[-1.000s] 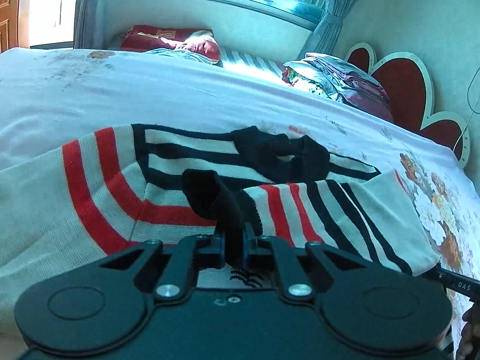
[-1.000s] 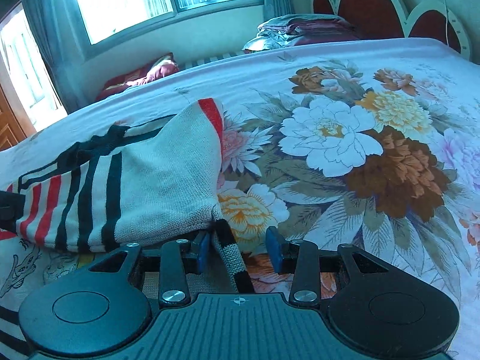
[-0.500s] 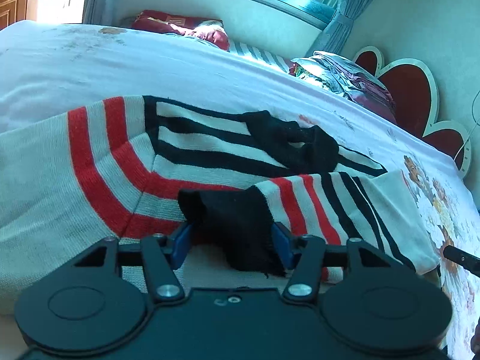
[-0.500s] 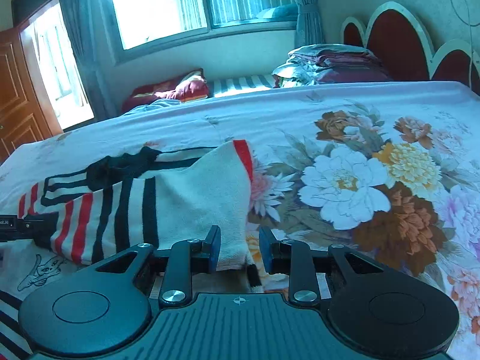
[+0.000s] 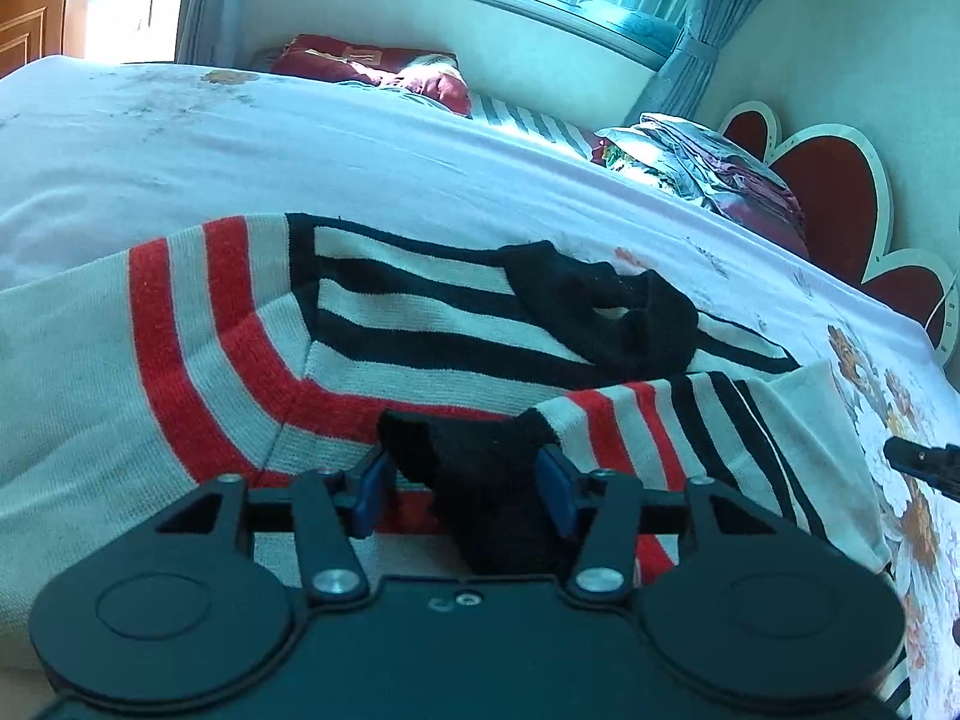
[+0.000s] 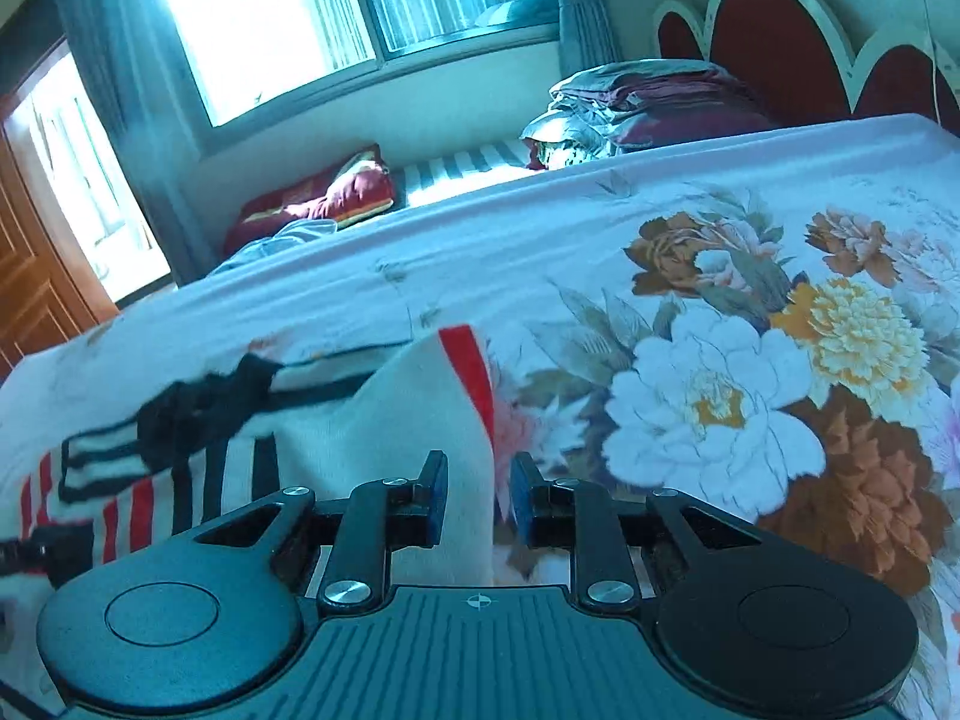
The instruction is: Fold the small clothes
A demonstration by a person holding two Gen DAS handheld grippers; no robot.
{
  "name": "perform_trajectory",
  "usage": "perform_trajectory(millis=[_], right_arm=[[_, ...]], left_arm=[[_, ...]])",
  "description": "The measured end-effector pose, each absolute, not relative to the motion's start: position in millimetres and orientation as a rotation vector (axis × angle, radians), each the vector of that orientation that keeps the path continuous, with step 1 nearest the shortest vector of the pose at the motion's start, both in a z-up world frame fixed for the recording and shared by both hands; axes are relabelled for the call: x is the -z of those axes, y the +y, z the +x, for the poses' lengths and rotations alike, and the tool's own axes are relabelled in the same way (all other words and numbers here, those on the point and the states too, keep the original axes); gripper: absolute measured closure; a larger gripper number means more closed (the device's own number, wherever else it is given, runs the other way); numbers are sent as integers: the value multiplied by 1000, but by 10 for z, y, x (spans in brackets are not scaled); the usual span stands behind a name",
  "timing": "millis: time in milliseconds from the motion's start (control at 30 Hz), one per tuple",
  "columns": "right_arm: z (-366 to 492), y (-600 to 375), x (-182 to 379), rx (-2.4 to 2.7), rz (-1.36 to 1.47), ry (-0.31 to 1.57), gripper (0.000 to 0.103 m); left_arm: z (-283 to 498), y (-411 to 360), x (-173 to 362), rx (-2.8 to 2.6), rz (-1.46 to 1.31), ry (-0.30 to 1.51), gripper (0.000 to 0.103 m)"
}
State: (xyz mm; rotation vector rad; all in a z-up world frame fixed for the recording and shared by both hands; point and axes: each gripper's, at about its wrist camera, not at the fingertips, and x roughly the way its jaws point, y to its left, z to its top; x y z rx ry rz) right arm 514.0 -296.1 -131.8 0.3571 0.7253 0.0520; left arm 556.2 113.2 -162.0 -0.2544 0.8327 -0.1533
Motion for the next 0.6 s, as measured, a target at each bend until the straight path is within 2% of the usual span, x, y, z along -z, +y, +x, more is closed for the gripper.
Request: perform_trajectory(millis=[133,167,200,233,267,300,333,400,500,533,600], right_arm=[[5636,-3095,1447,-46,448,761,80],[5730,-3138,1508,-39,481,777,80],[5807,-3181,1566,-41,516,797,80],[5865,-3214,1621,-59,552,817,80],[5895,-3232,1648,-97,575,823,80],[5891,-3208,1629,-112,534,806,84],[5889,-3161,1605,-100,458,802,93],[5891,-3088,1664,-37,315,820,93],[5878,-3043,1637,-36,265,814,92],[5861,-3026,1622,-20,253,807,92],[5796,-3052,1568,32,260,784,92]], left_arm=[[5706,1154,1632,141,-284,836,64],[5730,1156,1643,138,-287,838,72],[5748,1151,1660,139,-282,838,86],[5765,1141,1687,156,-276,840,94],[5762,1129,1693,164,-271,838,96],[5737,1103,1676,164,-248,821,96],[5697,1067,1657,163,-215,800,96],[5654,1021,1685,146,-166,797,96],[5639,1035,1717,140,-167,793,95],[5647,1053,1706,132,-174,796,91],[5612,1107,1636,87,-182,781,77]])
